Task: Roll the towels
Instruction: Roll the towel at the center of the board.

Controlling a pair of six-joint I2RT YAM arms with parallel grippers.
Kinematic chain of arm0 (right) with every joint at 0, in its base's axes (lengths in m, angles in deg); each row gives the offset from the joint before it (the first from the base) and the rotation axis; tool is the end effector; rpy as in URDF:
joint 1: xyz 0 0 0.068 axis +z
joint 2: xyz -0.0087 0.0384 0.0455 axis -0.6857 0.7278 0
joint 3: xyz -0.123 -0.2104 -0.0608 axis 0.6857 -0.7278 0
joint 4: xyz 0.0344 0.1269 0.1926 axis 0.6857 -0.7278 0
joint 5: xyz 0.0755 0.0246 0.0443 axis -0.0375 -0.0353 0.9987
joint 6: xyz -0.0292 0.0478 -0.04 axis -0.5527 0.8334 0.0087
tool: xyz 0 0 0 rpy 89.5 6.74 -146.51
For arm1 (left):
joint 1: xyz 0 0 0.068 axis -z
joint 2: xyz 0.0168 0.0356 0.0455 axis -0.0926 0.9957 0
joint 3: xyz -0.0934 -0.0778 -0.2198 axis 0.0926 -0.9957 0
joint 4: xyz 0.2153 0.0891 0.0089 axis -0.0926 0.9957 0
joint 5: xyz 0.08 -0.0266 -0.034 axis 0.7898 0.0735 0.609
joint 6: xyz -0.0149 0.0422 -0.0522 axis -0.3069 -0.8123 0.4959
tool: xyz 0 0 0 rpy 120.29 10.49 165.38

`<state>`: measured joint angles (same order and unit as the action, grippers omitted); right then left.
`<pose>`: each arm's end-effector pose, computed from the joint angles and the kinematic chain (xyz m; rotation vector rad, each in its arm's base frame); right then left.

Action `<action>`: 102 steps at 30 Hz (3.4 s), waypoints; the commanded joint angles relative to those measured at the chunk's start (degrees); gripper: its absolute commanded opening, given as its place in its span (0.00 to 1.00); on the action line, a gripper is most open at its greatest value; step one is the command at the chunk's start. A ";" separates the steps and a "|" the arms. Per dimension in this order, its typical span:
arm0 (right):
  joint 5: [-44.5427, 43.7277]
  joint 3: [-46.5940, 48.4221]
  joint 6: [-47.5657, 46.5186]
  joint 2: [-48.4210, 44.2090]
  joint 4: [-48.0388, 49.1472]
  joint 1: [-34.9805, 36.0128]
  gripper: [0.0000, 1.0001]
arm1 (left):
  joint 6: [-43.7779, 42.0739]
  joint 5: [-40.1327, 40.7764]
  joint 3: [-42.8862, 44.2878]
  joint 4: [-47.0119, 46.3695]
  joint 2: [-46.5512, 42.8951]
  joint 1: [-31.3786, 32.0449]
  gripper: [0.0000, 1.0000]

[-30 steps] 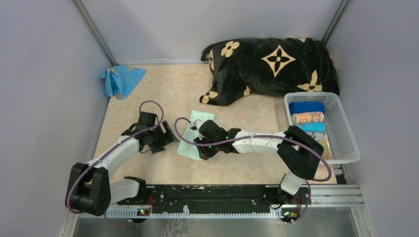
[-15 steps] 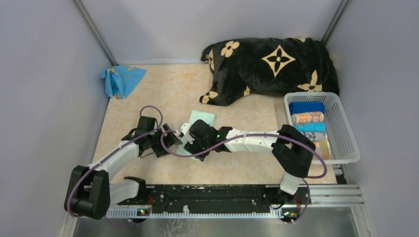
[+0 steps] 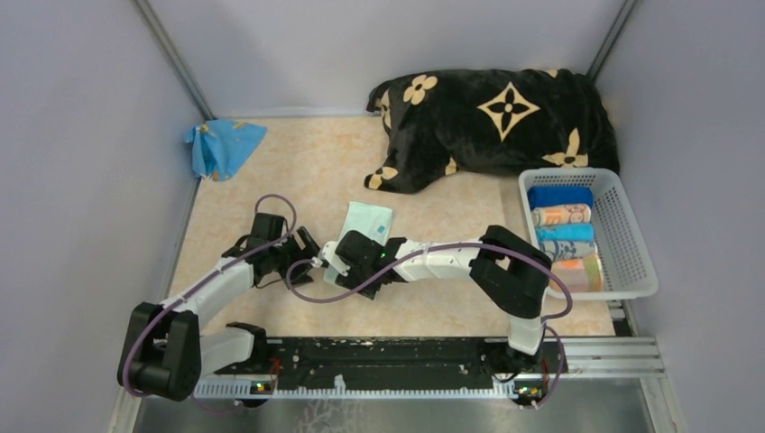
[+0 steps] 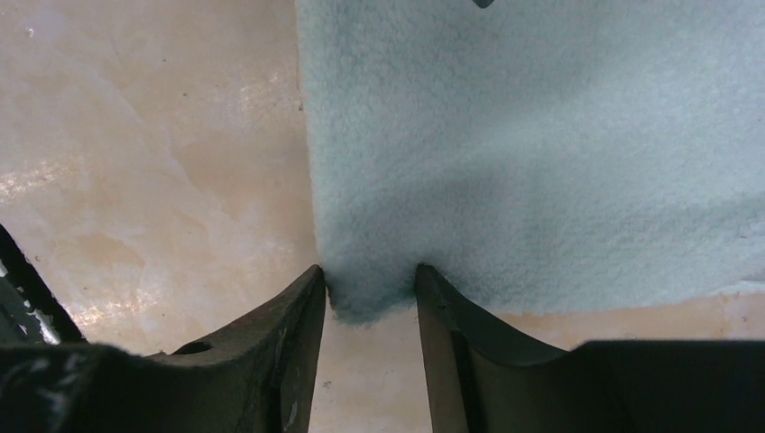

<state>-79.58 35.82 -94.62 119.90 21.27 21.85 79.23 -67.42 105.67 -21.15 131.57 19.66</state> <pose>0.1474 0.3197 0.1428 -1.5977 2.1290 0.3539 0.1853 -0.0634 0.1380 -0.6457 2.6200 -0.7320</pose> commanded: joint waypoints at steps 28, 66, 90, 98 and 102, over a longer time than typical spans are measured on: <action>30.90 -3.07 24.92 3.94 15.02 -10.62 0.03 | 7.54 5.11 3.38 8.78 3.51 4.11 0.69; 50.48 -8.57 46.33 11.22 30.31 -22.96 0.01 | -0.82 4.03 5.66 15.67 -4.15 3.67 0.76; 42.75 -5.83 39.72 6.11 19.28 -22.23 0.17 | 1.36 1.04 3.52 -1.88 12.10 4.28 0.55; 22.33 -3.67 26.03 -5.93 6.26 -16.30 0.39 | -0.35 1.53 4.88 -1.98 17.20 4.28 0.49; 10.19 -1.95 21.19 -8.72 3.10 -10.96 0.43 | -0.55 1.28 4.57 -2.18 18.30 4.37 0.47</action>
<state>-54.62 30.40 -65.13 115.53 29.13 6.22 81.37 -71.72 112.12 -24.45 146.56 23.60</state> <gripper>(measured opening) 0.421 0.472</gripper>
